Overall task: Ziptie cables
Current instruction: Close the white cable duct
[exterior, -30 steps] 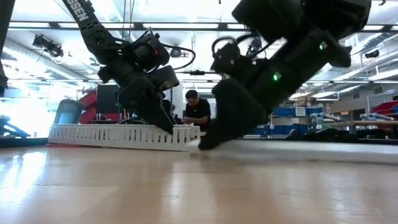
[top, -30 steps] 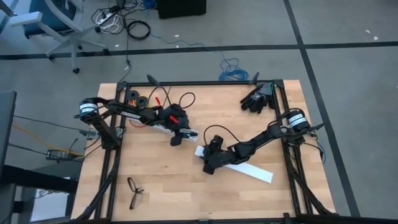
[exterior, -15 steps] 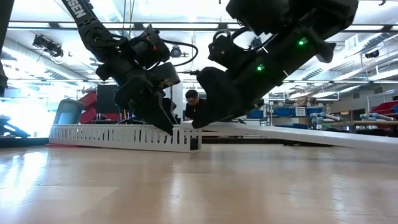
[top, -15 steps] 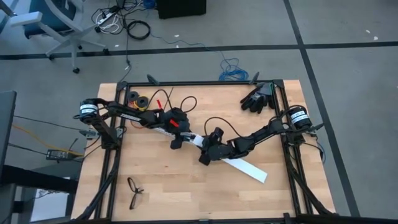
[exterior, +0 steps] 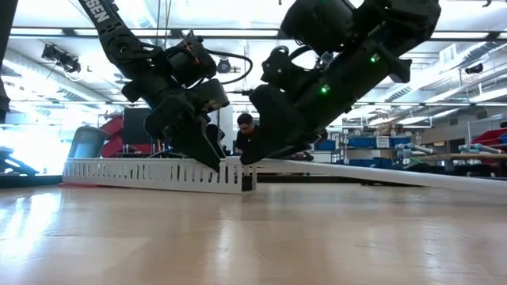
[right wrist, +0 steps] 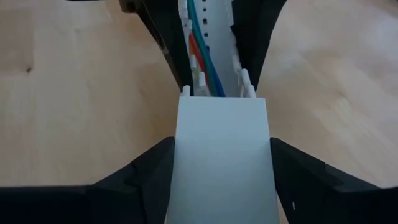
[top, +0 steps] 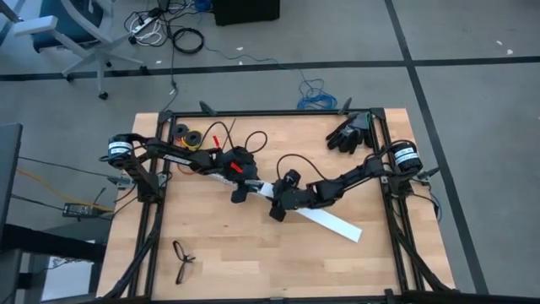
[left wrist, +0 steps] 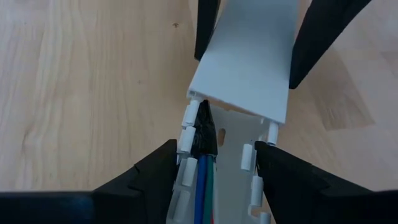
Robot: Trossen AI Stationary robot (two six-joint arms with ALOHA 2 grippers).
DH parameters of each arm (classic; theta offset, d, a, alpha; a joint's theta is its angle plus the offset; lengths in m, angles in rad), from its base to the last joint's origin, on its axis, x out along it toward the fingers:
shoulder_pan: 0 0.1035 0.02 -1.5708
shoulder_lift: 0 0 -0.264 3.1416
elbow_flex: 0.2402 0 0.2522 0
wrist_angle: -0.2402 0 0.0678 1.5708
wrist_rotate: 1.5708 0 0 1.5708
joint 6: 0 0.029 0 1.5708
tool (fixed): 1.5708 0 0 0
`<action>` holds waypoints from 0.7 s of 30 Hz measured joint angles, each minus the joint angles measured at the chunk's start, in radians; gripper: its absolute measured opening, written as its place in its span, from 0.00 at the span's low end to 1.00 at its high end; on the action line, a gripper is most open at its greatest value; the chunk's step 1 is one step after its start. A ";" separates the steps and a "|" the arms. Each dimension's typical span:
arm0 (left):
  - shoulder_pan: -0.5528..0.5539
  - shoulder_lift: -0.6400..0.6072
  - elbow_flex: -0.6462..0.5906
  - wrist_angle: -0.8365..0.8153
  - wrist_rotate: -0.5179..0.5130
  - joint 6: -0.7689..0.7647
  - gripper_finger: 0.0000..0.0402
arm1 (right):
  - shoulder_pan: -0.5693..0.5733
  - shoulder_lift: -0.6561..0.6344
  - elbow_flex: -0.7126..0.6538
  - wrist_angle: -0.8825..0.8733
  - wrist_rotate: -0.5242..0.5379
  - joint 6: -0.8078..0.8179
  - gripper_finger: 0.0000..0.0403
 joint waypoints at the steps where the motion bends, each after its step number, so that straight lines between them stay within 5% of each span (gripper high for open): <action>1: -0.001 0.000 0.000 -0.001 0.003 0.001 0.55 | -0.004 0.000 0.000 0.000 -0.013 0.001 0.58; 7: -0.006 0.000 0.000 -0.004 0.012 0.000 0.55 | -0.030 -0.003 0.000 -0.009 -0.115 0.002 0.58; 21: -0.006 -0.001 0.000 -0.005 -0.003 -0.001 0.55 | -0.039 0.000 0.001 -0.004 -0.137 -0.001 0.58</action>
